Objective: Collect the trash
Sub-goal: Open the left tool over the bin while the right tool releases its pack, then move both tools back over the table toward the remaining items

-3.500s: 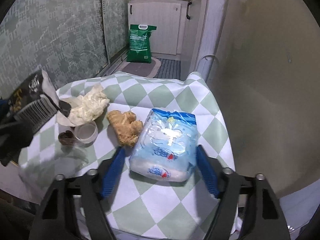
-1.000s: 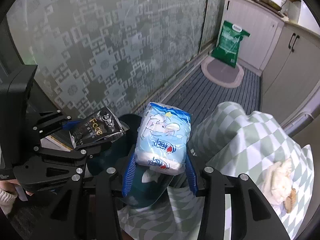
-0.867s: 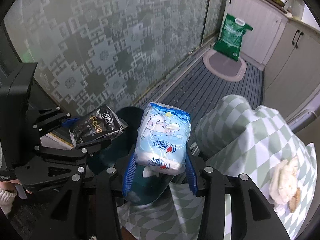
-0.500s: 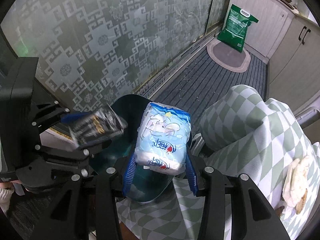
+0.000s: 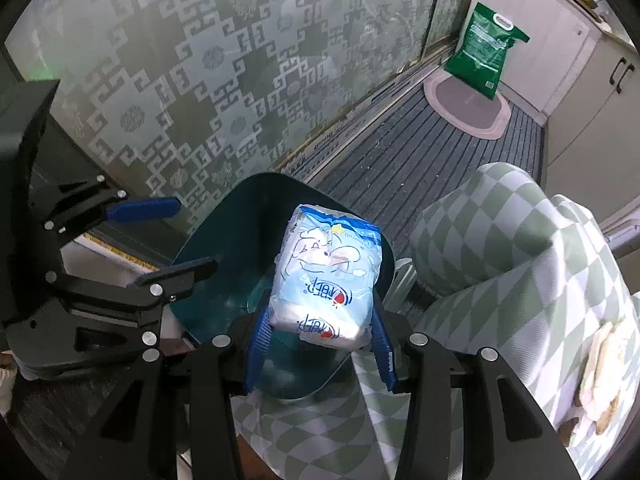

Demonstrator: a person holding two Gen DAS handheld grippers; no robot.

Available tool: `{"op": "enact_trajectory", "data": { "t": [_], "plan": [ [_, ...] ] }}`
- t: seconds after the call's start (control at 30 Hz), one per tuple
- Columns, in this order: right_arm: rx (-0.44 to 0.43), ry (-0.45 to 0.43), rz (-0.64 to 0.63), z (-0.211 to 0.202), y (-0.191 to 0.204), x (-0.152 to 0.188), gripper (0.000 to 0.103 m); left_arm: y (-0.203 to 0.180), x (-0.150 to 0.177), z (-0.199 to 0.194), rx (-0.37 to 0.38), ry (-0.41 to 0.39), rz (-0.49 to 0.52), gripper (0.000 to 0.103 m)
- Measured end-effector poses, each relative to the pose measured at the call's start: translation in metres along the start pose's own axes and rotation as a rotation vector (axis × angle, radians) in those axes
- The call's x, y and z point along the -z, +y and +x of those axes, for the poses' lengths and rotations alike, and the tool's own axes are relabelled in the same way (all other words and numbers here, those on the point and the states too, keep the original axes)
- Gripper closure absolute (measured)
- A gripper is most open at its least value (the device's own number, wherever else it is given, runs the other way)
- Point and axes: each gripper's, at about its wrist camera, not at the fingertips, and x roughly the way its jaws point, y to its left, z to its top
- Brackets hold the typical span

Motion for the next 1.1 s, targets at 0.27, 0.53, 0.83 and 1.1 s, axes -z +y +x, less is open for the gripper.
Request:
{"op": "enact_trajectory", "data": {
  "t": [0.27, 0.53, 0.83, 1.1],
  "plan": [
    [-0.003, 0.036, -0.018, 0.011, 0.005, 0.002, 0.057, 0.002, 0.001, -0.002, -0.011, -0.001, -0.004, 0.042],
    [-0.005, 0.031, -0.013, 0.011, 0.005, 0.0, 0.042, 0.004, 0.002, -0.003, -0.021, 0.001, -0.005, 0.042],
    [0.002, -0.031, -0.013, -0.006, 0.005, -0.006, 0.051, 0.007, 0.0, -0.013, -0.02, -0.031, -0.018, 0.042],
    [0.007, -0.149, -0.001, -0.041, -0.001, -0.01, 0.057, -0.001, -0.01, -0.045, 0.021, -0.141, -0.033, 0.046]
  ]
}}
